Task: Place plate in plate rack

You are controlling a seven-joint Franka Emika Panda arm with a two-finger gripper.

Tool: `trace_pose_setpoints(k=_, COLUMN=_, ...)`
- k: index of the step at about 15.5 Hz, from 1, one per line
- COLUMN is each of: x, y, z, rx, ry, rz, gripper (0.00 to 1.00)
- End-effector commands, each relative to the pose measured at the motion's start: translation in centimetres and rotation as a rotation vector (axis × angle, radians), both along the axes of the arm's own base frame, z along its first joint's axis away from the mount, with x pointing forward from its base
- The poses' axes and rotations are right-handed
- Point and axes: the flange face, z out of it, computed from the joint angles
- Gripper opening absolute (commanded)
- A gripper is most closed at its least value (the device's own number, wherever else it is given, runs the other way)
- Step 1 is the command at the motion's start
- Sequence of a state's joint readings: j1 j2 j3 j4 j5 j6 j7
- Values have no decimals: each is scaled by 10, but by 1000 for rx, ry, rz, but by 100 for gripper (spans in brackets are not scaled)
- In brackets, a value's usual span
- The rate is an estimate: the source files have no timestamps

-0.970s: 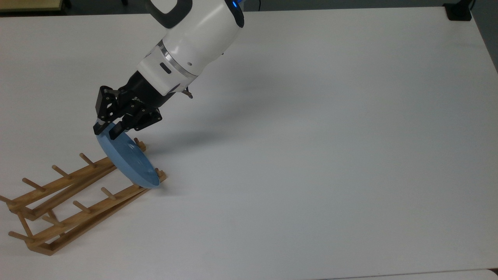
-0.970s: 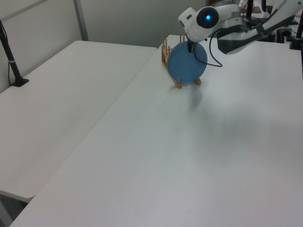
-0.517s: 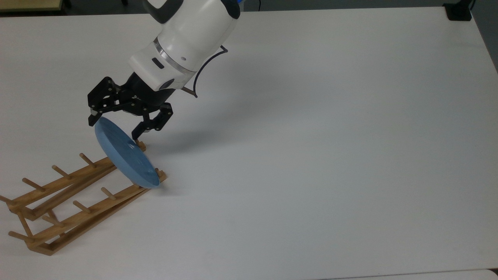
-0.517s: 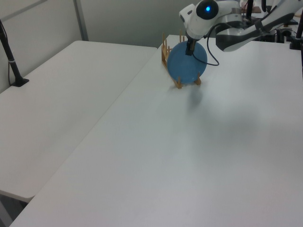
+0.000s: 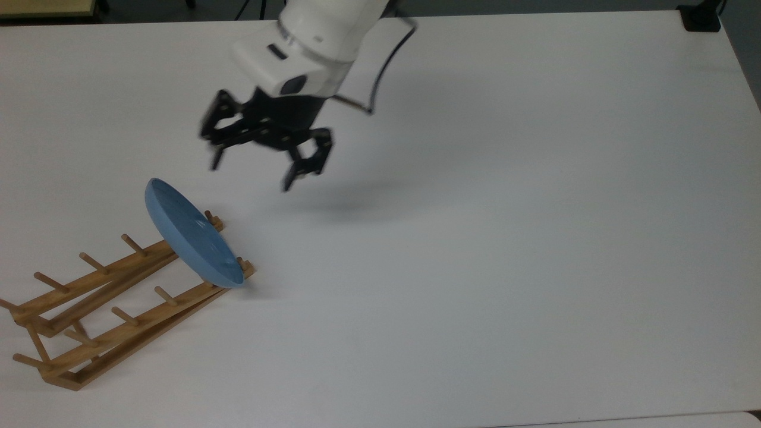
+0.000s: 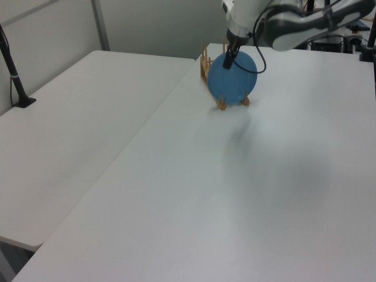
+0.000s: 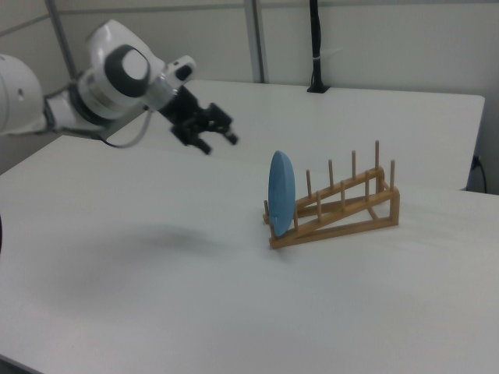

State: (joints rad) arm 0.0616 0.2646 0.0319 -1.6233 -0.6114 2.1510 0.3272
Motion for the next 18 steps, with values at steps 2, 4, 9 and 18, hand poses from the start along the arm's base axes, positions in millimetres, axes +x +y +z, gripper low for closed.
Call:
trace_pose_setpoints(k=2, x=-40, y=37, z=41, rx=389, ry=213, rz=-69, gripper=100)
trace_pose_setpoints(k=4, x=-57, y=41, z=54, rx=500, ry=289, rz=-70, gripper=100)
trace_pose_setpoints(k=9, x=-81, y=2, z=66, rx=543, ry=365, rz=-84, gripper=100)
trace_pose_setpoints(k=18, x=-94, y=-42, z=69, rx=537, ry=409, rz=-163, gripper=100)
